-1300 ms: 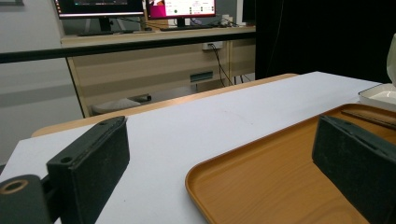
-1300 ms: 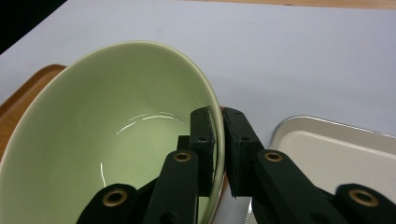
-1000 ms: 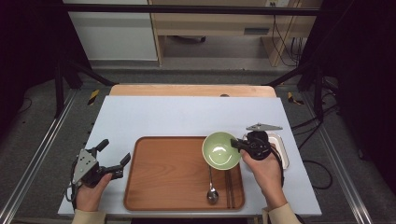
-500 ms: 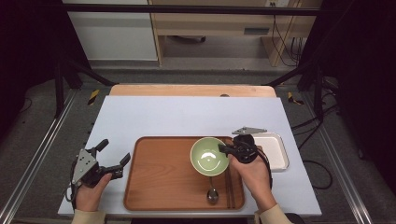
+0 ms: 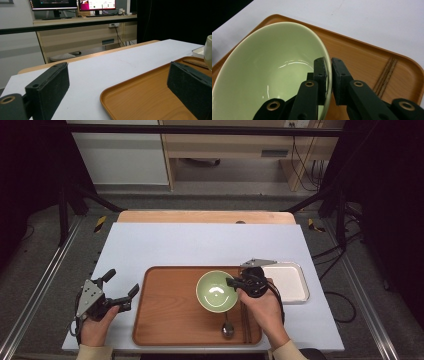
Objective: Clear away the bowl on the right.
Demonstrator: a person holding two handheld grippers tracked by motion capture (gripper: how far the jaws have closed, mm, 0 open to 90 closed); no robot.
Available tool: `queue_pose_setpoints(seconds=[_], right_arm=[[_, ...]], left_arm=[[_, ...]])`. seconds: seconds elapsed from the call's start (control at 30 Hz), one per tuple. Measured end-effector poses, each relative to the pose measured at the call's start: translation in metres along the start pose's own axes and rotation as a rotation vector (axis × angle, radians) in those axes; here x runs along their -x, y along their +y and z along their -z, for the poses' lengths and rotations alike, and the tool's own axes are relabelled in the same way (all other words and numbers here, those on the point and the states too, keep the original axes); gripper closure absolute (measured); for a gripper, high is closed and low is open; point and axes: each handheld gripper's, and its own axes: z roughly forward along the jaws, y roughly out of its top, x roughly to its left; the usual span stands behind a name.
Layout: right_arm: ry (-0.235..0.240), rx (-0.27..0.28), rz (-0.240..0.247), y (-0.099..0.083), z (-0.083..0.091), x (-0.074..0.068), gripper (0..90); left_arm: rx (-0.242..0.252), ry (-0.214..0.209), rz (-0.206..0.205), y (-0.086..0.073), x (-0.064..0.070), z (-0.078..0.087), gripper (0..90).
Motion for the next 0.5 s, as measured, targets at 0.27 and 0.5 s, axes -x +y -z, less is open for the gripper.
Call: queue_pose_setpoints(seconds=[0.27,0.5], right_arm=[[0.017,-0.007,0.002,-0.001,-0.005,-0.007,82.9],[0.034,-0.017,0.009,-0.002,-0.009,-0.012,82.9]], left_arm=[[0.001,0.002,0.0,0.0,0.0,0.0,3.8],[0.0,0.001,-0.001,0.0,0.0,0.0,3.8]])
